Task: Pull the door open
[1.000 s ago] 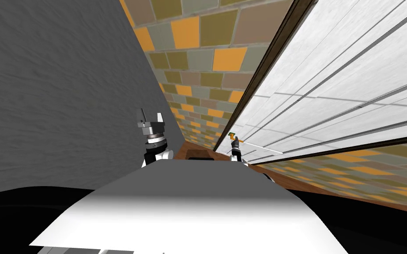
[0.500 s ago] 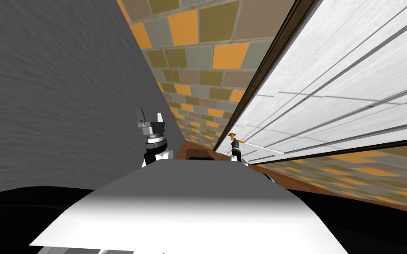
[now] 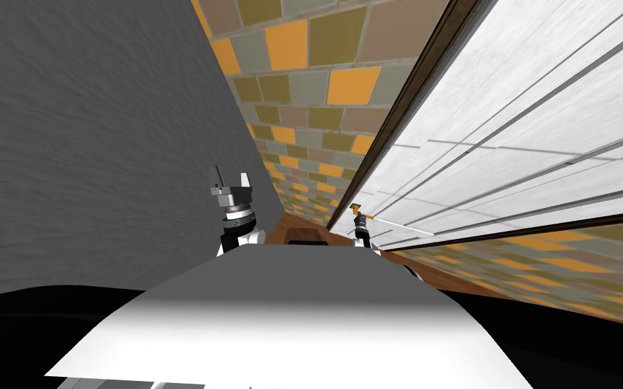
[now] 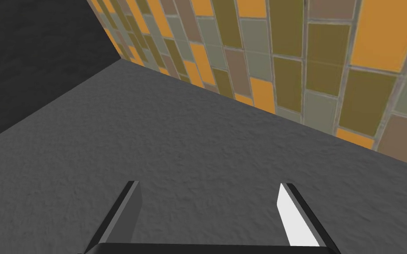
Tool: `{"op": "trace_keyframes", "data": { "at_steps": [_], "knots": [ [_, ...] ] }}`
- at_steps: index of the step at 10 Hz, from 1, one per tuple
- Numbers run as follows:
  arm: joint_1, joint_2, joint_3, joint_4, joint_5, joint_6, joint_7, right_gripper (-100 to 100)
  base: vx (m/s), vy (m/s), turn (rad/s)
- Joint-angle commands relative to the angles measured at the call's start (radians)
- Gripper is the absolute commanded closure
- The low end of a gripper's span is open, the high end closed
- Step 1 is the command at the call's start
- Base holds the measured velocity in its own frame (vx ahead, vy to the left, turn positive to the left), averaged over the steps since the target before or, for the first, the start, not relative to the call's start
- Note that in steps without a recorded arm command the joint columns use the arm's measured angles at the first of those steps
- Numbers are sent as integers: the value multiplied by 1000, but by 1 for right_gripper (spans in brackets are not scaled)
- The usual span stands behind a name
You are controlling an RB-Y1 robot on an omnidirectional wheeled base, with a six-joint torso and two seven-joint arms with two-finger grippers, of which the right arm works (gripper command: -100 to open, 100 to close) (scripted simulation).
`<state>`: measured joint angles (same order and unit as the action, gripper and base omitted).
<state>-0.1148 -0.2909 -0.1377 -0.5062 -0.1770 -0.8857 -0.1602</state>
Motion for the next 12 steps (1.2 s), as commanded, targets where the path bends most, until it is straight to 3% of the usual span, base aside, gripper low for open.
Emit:
{"op": "trace_keyframes", "data": {
  "at_steps": [1,6,8,12],
  "knots": [
    [17,-7,17,-10,11,-5,-19,100,-205,-29,112],
    [43,-38,69,-18,42,-35,-82,100,-215,-48,118],
    [43,-38,73,-19,44,-36,-84,100,-159,-26,55],
    [71,-65,115,-26,69,-70,-132,100,-178,-28,82]
  ]
}}
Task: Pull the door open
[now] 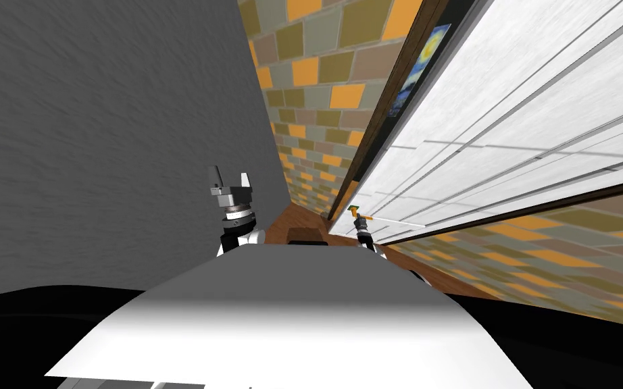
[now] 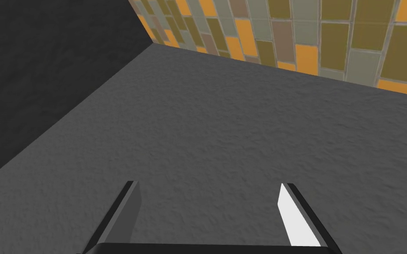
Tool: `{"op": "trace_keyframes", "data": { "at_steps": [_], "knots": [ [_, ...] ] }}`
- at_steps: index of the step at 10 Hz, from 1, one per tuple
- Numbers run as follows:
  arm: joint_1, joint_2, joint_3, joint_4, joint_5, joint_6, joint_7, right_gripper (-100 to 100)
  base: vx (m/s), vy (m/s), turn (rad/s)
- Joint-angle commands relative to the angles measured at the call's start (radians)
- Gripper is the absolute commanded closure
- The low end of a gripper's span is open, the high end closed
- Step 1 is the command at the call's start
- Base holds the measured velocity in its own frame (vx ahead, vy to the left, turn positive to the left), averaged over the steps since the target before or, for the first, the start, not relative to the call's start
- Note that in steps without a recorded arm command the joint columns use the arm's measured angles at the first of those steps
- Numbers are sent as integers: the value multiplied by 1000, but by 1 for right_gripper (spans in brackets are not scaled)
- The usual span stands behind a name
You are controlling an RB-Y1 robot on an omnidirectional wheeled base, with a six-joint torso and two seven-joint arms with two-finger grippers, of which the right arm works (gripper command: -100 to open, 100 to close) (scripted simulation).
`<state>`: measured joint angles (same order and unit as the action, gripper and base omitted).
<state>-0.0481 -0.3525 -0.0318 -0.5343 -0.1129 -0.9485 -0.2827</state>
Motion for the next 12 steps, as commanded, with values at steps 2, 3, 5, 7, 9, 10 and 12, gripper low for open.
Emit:
{"op": "trace_keyframes", "data": {
  "at_steps": [2,3,5,7,9,10,12],
  "knots": [
    [22,-22,36,-4,21,-32,-41,100,-238,-70,114],
    [28,-28,44,-6,27,-40,-51,100,-248,-84,108],
    [31,-29,48,-10,29,-39,-53,100,-176,-43,59],
    [60,-49,68,-6,39,-80,-80,100,-184,-52,156],
    [83,-68,83,-4,47,-117,-102,100,-200,-55,107],
    [90,-73,86,-4,49,-127,-108,100,-160,-43,83],
    [117,-95,103,-2,57,-169,-134,100,-178,-55,139]
  ]
}}
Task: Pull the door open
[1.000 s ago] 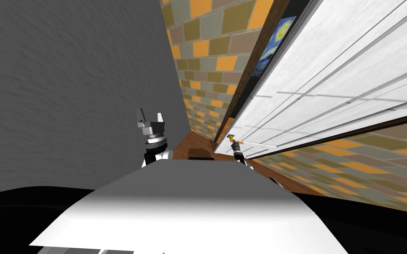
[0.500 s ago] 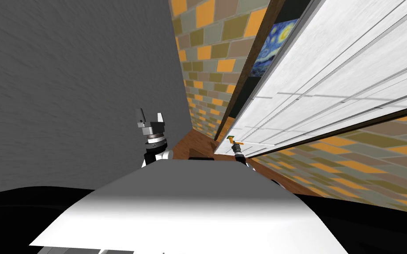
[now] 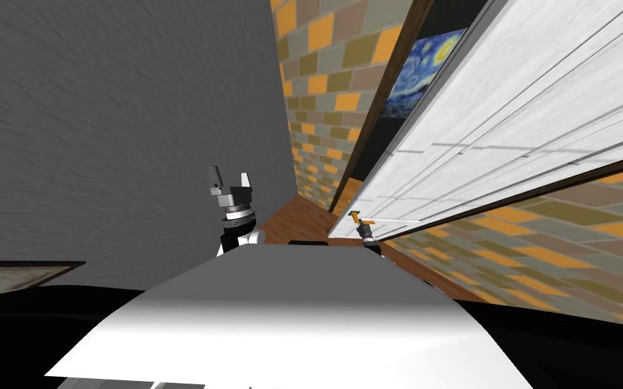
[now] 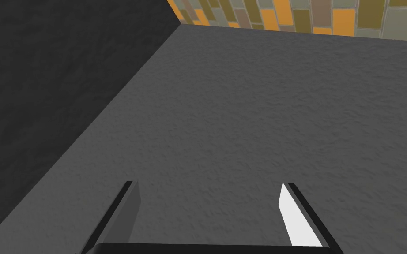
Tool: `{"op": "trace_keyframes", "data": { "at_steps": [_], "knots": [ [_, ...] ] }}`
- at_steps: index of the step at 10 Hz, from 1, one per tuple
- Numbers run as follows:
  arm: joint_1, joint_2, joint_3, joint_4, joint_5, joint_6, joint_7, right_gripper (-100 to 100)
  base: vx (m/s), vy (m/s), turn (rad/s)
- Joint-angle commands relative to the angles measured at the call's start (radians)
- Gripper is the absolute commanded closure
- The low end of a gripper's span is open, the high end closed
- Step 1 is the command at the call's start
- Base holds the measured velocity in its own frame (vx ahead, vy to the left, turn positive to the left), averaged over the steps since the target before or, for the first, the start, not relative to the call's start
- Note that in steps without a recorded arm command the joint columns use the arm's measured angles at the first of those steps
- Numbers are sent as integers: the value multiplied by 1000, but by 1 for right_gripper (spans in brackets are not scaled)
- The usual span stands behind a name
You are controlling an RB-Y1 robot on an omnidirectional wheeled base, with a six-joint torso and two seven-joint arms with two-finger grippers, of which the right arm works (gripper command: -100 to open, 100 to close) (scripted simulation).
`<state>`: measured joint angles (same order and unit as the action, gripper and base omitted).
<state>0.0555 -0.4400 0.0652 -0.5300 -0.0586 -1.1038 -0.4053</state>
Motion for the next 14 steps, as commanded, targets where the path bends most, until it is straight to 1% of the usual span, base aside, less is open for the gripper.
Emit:
{"op": "trace_keyframes", "data": {
  "at_steps": [1,2,3,4,6,7,8,9,10,12,13,14],
  "knots": [
    [21,-14,11,-5,6,-26,-18,100,-203,-67,106],
    [14,-9,7,-3,4,-19,-12,100,-86,-31,18],
    [30,-17,14,7,6,-48,-22,100,-144,-29,216],
    [34,-19,16,10,7,-55,-24,100,-188,-85,174],
    [50,-29,21,21,8,-88,-33,100,-201,-111,180],
    [54,-32,23,24,8,-96,-36,100,-180,-56,112],
    [66,-40,27,32,10,-122,-43,100,-203,-67,159],
    [70,-42,28,35,10,-129,-45,100,-173,-62,159],
    [70,-42,28,35,10,-129,-45,100,-103,-43,40],
    [84,-52,34,45,11,-160,-54,100,-143,-49,134],
    [81,-47,34,35,12,-143,-51,100,-75,-34,49],
    [64,-40,43,35,18,-131,-49,100,-132,-43,40]
  ]
}}
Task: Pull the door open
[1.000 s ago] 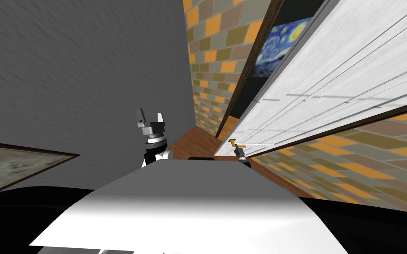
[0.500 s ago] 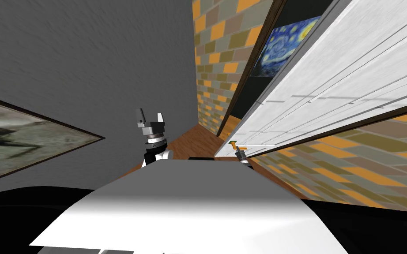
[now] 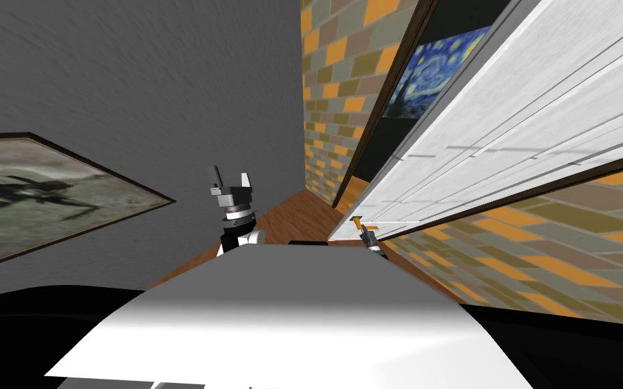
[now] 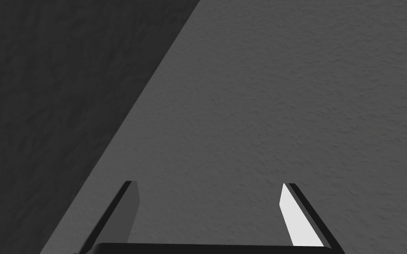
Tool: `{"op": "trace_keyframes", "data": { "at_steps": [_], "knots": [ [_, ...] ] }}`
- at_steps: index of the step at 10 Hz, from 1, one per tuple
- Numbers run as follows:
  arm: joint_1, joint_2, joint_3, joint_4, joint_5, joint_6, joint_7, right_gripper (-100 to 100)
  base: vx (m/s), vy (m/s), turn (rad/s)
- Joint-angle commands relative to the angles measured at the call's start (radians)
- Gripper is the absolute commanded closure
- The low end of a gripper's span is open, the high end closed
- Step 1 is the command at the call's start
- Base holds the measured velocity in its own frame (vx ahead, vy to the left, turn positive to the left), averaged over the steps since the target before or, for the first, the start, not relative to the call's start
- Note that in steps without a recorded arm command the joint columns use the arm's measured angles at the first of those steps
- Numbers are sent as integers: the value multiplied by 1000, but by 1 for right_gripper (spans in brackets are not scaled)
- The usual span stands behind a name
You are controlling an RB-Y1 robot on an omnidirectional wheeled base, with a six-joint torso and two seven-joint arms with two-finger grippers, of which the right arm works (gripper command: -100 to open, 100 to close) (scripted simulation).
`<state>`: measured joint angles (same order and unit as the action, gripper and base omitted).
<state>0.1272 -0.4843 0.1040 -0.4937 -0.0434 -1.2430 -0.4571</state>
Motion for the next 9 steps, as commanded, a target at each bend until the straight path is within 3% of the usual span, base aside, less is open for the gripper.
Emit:
{"op": "trace_keyframes", "data": {
  "at_steps": [1,4,5,9],
  "knots": [
    [-17,8,7,0,6,15,4,100,-181,-62,59],
    [-60,22,23,3,18,45,10,100,-219,-40,26],
    [-60,22,23,3,18,45,10,100,-175,-32,13],
    [-124,44,47,8,37,89,18,100,-205,-86,45]
  ]
}}
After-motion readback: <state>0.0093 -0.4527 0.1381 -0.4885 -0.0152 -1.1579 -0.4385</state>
